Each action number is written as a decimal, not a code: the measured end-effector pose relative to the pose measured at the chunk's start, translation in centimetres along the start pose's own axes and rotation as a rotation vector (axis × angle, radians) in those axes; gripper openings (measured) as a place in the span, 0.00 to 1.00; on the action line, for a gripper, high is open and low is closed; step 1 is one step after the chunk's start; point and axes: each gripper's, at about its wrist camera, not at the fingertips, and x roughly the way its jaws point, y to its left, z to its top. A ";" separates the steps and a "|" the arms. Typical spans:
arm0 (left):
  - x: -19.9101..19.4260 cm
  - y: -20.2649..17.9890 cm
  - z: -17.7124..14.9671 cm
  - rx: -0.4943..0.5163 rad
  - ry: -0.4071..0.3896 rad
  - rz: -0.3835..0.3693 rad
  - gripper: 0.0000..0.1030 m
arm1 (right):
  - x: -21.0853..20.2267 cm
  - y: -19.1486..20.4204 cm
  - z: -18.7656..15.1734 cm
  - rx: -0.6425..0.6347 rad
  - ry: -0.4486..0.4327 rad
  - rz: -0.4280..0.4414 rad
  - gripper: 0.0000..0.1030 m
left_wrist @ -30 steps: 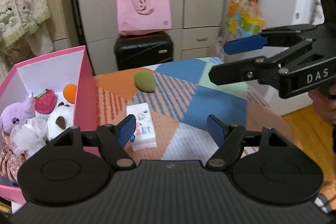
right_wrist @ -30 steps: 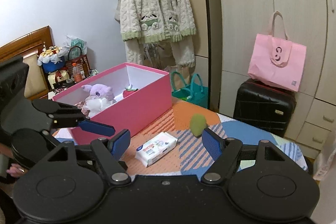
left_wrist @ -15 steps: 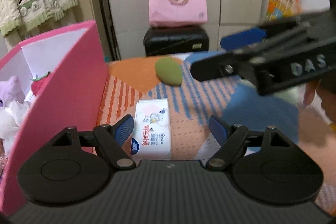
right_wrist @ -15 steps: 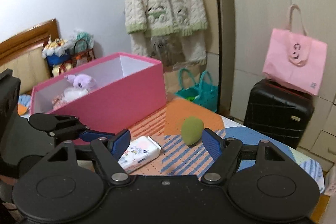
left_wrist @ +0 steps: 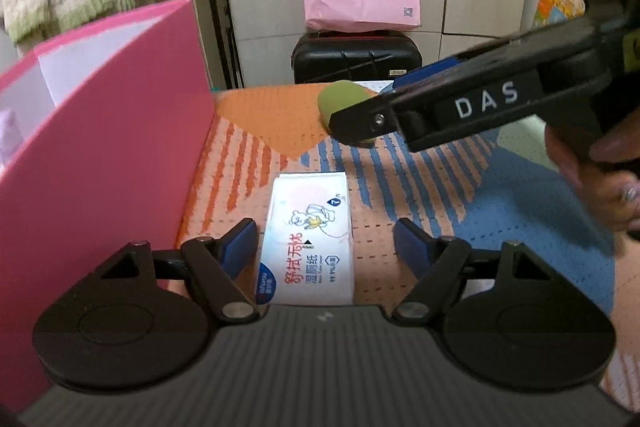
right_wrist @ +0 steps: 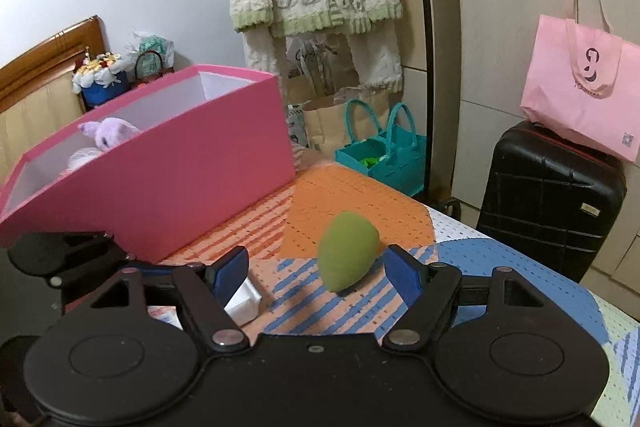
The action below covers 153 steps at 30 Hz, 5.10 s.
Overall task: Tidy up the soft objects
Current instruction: 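Close the left tool on the white tissue pack while the right tool grasps the green sponge, then carry the tissue pack and green sponge with both tools over the pink box, then open both tools to drop the tissue pack and sponge into the box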
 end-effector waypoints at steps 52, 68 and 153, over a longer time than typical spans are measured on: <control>-6.6 0.7 -2.4 -0.077 -0.034 -0.110 0.37 | -7.0 4.1 -4.7 0.187 0.020 -0.044 0.41; -12.1 2.0 -3.8 -0.015 0.108 -0.280 0.37 | -12.1 8.5 -7.3 0.222 0.092 -0.102 0.41; -17.5 19.0 3.0 -0.020 0.013 -0.232 0.67 | -4.3 24.1 7.2 -0.211 0.121 -0.107 0.64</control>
